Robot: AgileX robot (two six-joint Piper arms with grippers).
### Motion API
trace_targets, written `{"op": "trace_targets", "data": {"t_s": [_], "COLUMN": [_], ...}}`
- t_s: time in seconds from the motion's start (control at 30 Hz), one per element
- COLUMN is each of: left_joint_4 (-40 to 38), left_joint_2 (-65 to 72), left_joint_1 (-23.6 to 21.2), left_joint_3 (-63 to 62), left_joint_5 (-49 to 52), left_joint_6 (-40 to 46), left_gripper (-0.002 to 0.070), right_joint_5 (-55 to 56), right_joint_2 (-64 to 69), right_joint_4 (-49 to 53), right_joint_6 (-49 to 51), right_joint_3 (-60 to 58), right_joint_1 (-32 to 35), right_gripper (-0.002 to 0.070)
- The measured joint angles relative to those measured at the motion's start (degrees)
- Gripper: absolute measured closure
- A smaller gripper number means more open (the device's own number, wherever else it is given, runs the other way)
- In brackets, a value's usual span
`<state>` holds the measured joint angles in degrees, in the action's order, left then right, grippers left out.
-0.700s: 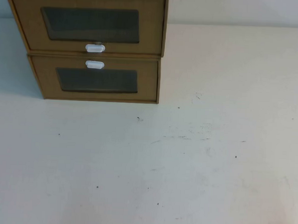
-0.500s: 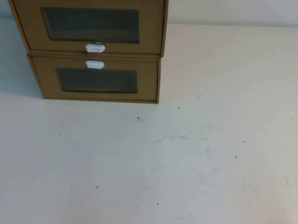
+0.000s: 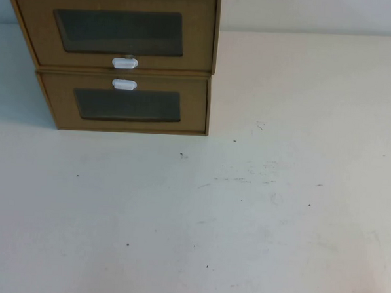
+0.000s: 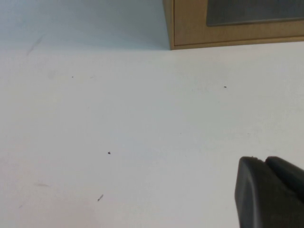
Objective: Open the shoe box
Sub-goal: 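Pull the top drawer of the cardboard box fully open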
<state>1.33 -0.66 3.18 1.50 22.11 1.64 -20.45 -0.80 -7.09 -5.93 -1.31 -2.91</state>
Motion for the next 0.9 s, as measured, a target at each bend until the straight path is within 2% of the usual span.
{"op": "trace_targets", "data": {"t_s": [0.57, 0.67, 0.9], "left_joint_4": [-0.34, -4.51, -26.13], "left_joint_2": [0.00, 0.00, 0.00], "left_joint_1": [0.00, 0.00, 0.00], "left_joint_3": [0.00, 0.00, 0.00], "left_joint_5": [0.00, -2.37, -13.04], "left_joint_6": [-0.14, -1.64, -10.89], "left_gripper": [0.0680, 0.0680, 0.0680], "right_joint_5": [0.00, 0.00, 0.00], "right_joint_2": [0.00, 0.00, 0.00], "right_joint_4": [0.00, 0.00, 0.00], "right_joint_6": [0.00, 0.00, 0.00], "right_joint_3": [0.00, 0.00, 0.00], "right_joint_1": [0.00, 0.00, 0.00], "right_gripper": [0.0690, 0.0690, 0.0690]}}
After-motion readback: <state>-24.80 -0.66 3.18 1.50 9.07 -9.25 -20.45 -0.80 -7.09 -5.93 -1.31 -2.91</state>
